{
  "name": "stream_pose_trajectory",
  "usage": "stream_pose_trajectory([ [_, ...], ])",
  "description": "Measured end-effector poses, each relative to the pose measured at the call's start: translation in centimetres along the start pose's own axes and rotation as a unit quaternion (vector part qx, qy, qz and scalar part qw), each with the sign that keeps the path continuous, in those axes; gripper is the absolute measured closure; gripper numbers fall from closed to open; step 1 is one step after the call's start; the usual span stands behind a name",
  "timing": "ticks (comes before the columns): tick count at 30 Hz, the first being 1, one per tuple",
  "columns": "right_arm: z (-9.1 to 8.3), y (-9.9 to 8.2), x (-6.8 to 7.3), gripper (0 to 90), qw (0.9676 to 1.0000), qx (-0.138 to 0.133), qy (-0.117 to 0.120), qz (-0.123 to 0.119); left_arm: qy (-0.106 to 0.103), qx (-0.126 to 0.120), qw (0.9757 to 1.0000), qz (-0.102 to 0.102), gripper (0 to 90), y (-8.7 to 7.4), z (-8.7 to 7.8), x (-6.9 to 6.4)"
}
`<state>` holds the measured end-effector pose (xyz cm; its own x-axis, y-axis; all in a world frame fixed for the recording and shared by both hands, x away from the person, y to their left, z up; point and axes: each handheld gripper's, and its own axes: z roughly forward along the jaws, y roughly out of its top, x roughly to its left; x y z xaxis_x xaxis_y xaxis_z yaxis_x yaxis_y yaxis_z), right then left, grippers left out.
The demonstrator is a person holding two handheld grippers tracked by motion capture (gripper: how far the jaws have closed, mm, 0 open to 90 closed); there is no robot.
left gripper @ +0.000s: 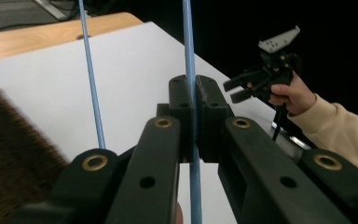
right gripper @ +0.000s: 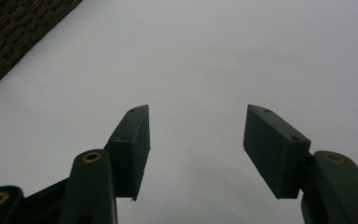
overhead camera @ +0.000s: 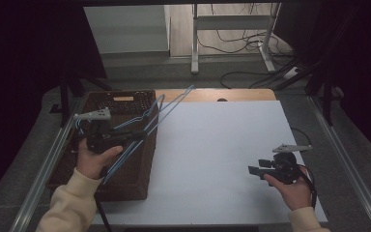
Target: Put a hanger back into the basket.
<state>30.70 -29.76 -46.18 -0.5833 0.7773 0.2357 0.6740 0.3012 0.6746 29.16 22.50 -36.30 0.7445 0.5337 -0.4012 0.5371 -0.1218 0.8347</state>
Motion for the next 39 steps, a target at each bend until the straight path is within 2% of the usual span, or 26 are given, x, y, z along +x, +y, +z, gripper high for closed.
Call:
stream_pose_trajectory([
  [5,0.0,0.0,0.0,41.3,1.0,0.0,-0.001,0.0,0.017,-0.014,0.9996,-0.015,86.9,-0.5,-2.2,1.6],
  [10,0.1,0.0,0.0,41.3,1.0,0.001,-0.002,0.001,0.037,-0.028,0.9982,-0.037,86.9,-1.5,-4.3,3.4],
  [17,0.1,0.0,0.0,41.3,1.0,0.002,-0.003,0.0,0.061,-0.024,0.9956,-0.066,86.9,-3.3,-6.0,5.7],
  [26,0.3,0.1,0.1,41.3,1.0,0.005,-0.003,-0.002,0.072,0.001,0.9932,-0.091,86.9,-5.0,-5.2,7.7],
  [28,0.3,0.0,0.1,41.3,1.0,0.004,-0.004,-0.002,0.07,0.006,0.9925,-0.1,86.8,-5.2,-4.9,8.1],
  [32,0.2,0.0,0.1,41.4,1.0,0.004,-0.004,-0.002,0.067,0.016,0.9924,-0.102,86.7,-5.2,-4.5,8.4],
  [36,0.2,0.1,0.1,41.4,1.0,0.003,-0.004,-0.002,0.055,0.023,0.9925,-0.107,86.6,-5.5,-4.0,8.6],
  [39,0.2,0.0,0.1,41.5,1.0,0.002,-0.005,-0.001,0.055,0.031,0.9914,-0.115,86.4,-5.7,-3.6,8.9],
])
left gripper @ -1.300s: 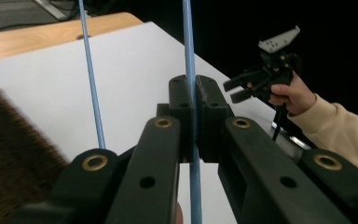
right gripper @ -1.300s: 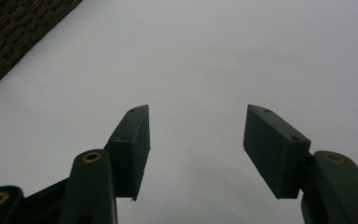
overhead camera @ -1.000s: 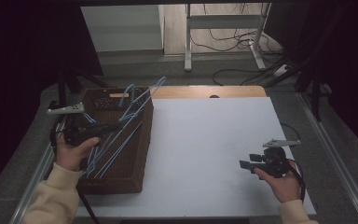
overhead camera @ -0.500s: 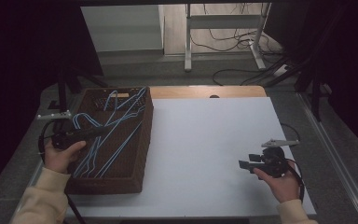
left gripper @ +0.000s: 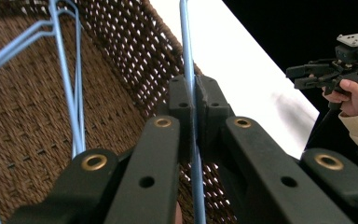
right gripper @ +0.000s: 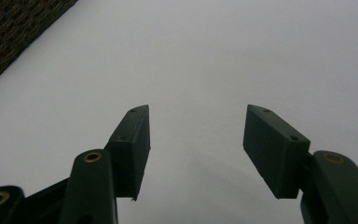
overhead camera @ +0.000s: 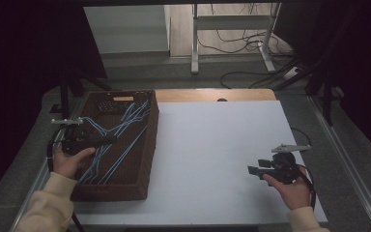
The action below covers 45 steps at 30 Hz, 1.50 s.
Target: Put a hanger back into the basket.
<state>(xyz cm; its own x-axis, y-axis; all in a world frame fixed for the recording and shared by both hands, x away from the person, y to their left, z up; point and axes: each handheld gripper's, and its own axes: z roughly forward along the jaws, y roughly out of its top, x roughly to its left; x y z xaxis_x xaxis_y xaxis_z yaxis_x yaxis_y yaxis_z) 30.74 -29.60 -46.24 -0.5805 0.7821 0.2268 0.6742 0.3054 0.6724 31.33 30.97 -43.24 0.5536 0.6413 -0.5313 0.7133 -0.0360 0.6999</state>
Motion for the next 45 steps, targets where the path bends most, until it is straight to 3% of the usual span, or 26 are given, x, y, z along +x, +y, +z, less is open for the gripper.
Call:
stream_pose_trajectory([
  [2,0.0,0.0,0.0,41.6,1.0,-0.001,0.0,0.001,0.011,0.006,0.9999,-0.002,86.3,0.0,0.2,0.3],
  [7,-0.1,0.0,0.0,41.6,1.0,-0.002,0.0,-0.001,0.021,-0.007,0.9994,-0.025,86.5,-0.4,-0.5,1.8],
  [9,-0.1,0.0,0.0,41.6,1.0,-0.002,-0.002,0.0,0.047,-0.006,0.9985,-0.028,86.6,-0.6,-0.9,2.2],
  [12,-0.1,0.0,0.0,41.7,1.0,-0.003,-0.002,-0.001,0.103,-0.008,0.9936,-0.046,86.2,-1.0,-1.8,3.0],
  [15,-0.1,0.0,0.1,41.7,1.0,-0.003,-0.002,-0.002,0.168,0.005,0.9839,-0.06,83.1,-1.6,-2.3,3.7],
  [17,0.0,0.1,0.1,41.7,1.0,-0.002,-0.002,-0.001,0.186,0.01,0.9808,-0.056,72.5,-1.8,-2.4,3.8],
  [19,0.1,0.1,0.1,41.7,1.0,-0.001,-0.003,-0.001,0.197,0.004,0.9795,-0.042,60.4,-1.8,-2.4,3.5],
  [21,0.2,0.1,0.1,41.6,1.0,0.0,-0.002,-0.002,0.193,0.004,0.9808,-0.026,52.4,-1.6,-2.5,3.0],
  [23,0.3,0.1,0.2,41.6,1.0,0.0,-0.001,-0.003,0.199,0.005,0.9799,-0.011,45.1,-1.4,-2.4,2.4],
  [25,0.3,0.1,0.1,41.6,1.0,0.001,0.0,-0.002,0.19,0.001,0.9818,-0.003,38.4,-1.3,-2.3,1.9],
  [29,0.6,0.3,0.2,41.2,1.0,0.0,0.005,-0.007,0.157,-0.005,0.9873,0.023,32.8,-1.2,-2.2,0.4],
  [34,0.9,0.6,0.5,37.5,0.9997,0.0,0.016,-0.021,0.12,-0.016,0.9913,0.052,26.8,-1.4,-1.9,-2.0],
  [40,1.0,0.7,0.9,33.5,0.9992,-0.003,0.021,-0.033,0.09,-0.016,0.9912,0.096,24.7,-2.0,-1.3,-5.2],
  [45,0.7,0.6,1.4,30.6,0.9986,-0.01,0.031,-0.041,0.076,-0.006,0.9906,0.114,23.4,-2.5,0.2,-6.9],
])
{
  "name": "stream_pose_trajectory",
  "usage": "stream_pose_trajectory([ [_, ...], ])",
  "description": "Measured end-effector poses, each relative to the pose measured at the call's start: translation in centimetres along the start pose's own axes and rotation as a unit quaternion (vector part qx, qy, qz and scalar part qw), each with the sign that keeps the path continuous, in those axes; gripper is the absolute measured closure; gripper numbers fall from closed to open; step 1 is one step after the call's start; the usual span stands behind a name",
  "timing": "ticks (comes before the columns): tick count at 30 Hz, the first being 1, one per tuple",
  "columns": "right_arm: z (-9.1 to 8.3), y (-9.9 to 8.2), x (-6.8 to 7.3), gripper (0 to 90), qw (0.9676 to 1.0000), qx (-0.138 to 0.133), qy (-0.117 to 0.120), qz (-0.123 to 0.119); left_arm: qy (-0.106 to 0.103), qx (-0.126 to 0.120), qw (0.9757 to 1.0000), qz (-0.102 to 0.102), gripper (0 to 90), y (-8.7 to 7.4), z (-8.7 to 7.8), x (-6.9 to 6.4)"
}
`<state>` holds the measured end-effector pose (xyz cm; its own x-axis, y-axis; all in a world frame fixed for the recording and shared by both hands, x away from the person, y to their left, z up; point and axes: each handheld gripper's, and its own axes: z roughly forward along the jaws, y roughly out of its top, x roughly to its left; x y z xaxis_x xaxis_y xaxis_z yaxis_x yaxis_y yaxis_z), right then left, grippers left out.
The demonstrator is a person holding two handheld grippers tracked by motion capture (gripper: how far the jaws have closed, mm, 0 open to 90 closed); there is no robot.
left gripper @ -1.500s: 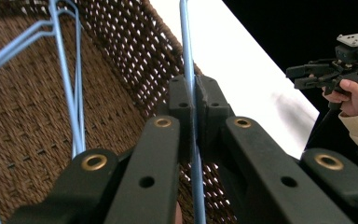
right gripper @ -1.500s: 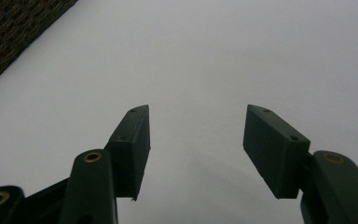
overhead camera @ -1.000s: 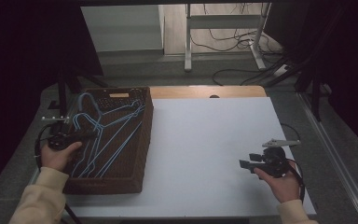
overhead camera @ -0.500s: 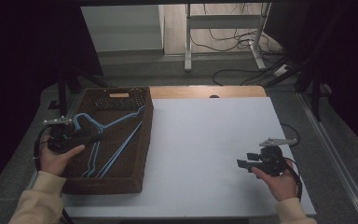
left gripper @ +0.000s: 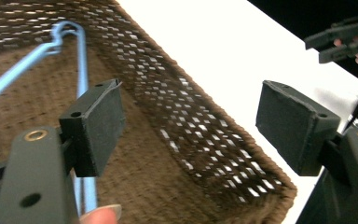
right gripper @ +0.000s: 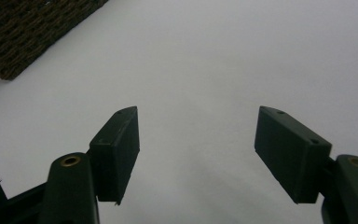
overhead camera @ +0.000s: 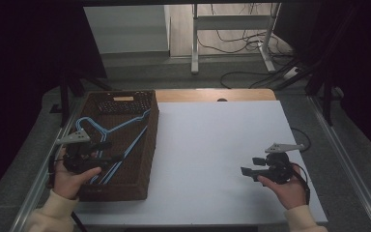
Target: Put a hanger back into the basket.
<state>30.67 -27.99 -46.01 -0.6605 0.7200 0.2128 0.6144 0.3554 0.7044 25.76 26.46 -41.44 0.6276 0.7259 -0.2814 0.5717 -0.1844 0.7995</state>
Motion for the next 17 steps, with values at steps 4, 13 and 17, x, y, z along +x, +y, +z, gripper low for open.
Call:
stream_pose_trajectory([
  [4,-0.2,-0.2,0.0,29.0,1.0,-0.003,0.005,-0.004,-0.004,0.006,0.9999,0.01,22.7,-0.3,1.1,-0.9],
  [13,-0.3,-0.1,0.2,23.5,0.9996,-0.014,0.012,-0.019,-0.006,0.018,0.9996,0.019,20.8,-0.9,2.0,-1.4],
  [17,-0.2,0.0,0.3,22.3,0.9996,-0.017,0.013,-0.021,-0.008,0.016,0.9997,0.019,19.7,-1.0,2.0,-1.5],
])
